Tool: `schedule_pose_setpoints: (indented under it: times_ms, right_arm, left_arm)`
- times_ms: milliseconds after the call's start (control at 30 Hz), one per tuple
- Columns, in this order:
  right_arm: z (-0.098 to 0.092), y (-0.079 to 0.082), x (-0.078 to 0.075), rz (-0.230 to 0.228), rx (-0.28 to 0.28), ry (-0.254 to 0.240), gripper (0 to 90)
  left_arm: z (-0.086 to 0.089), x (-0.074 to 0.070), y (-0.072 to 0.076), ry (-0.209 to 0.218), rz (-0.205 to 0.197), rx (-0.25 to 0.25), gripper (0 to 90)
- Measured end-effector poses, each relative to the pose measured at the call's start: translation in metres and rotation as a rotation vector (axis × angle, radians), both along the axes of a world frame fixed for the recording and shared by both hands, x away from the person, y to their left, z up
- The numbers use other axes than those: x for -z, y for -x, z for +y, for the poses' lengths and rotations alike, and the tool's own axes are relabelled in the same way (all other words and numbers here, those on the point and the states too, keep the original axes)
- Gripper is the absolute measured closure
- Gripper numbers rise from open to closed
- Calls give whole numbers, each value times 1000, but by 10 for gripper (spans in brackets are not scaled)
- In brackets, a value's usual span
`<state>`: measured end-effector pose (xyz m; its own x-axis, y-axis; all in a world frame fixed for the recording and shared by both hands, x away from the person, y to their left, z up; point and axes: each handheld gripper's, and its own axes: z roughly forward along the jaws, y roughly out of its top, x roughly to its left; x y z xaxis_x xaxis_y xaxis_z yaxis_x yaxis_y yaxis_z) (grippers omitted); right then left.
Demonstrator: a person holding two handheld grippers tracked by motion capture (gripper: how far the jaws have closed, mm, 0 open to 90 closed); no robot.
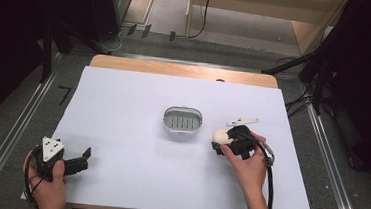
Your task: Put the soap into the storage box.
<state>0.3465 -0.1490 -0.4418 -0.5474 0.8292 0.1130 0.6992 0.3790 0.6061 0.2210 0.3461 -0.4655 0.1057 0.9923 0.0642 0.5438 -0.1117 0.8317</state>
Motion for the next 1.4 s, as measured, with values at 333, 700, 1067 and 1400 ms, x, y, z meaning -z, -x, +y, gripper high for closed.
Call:
schedule_pose_setpoints:
  times_ms: [333,700,1067,1400]
  right_arm:
    - [16,-2,-15,-15,-33,0,249]
    - [25,-4,-27,-22,-52,-6,249]
    - [39,-9,-35,-35,-76,-10,249]
    - [54,-18,-40,-41,-95,-1,249]
  left_arm:
    - [1,0,0,11,-2,-1,1]
    - [1,0,-1,6,2,-1,1]
    - [1,0,0,5,2,-4,1]
    - [1,0,-1,4,4,-5,1]
